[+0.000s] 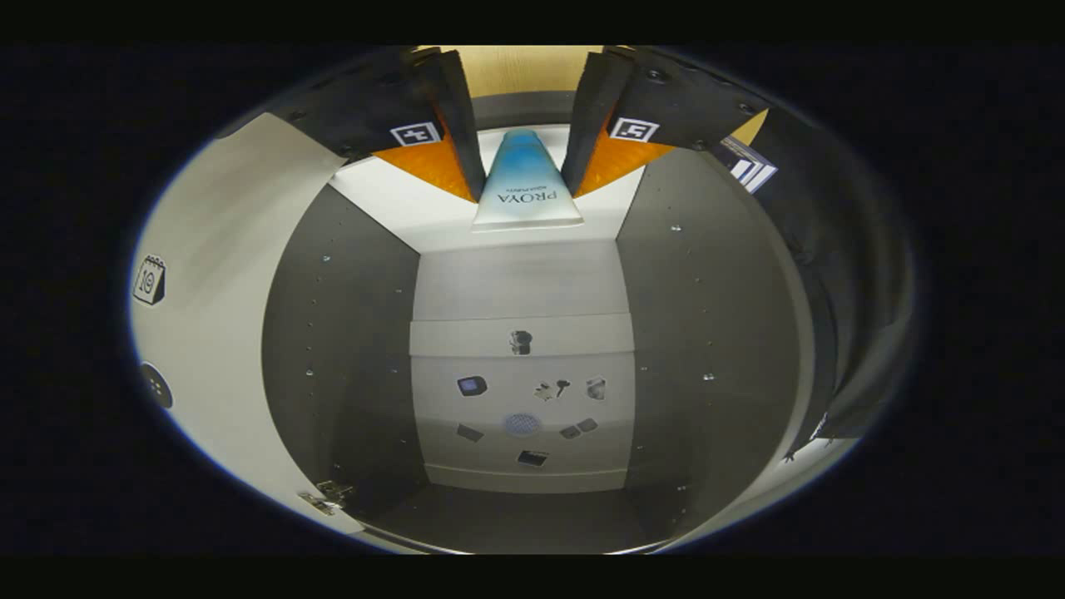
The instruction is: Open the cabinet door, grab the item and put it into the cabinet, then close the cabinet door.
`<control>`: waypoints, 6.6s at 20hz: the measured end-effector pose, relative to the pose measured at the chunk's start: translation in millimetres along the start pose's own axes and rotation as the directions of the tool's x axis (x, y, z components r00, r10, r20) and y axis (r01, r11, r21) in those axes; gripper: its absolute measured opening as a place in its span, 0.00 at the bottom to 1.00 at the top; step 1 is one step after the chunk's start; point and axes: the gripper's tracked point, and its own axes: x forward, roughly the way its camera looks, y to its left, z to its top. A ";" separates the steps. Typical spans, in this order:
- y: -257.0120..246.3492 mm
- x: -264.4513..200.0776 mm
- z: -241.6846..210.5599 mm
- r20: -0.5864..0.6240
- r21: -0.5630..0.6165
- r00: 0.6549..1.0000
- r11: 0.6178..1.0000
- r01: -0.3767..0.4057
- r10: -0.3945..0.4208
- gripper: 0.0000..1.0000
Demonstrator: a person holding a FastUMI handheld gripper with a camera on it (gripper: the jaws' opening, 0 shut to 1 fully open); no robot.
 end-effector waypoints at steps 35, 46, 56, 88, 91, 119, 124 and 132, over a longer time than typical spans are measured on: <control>-17.5 -197.4 -29.5 0.180 0.006 0.982 0.999 0.050 -0.050 0.99; -111.7 -313.3 -72.2 0.223 0.045 0.949 0.975 0.220 -0.224 0.99; -263.5 -367.5 -98.0 0.193 0.100 0.920 0.939 0.329 -0.342 0.99; -268.1 -331.5 -144.8 0.138 0.124 0.969 0.974 0.187 -0.204 0.96; -238.5 -328.6 -146.9 0.137 0.106 0.978 0.984 0.145 -0.159 0.96; -52.6 -129.5 -92.0 0.134 0.034 0.990 0.998 -0.043 0.038 0.97; -40.9 -114.8 -89.5 0.153 0.026 0.988 1.000 -0.016 0.011 0.97; -50.7 -148.8 -90.2 0.134 0.049 0.988 0.996 0.077 -0.083 0.98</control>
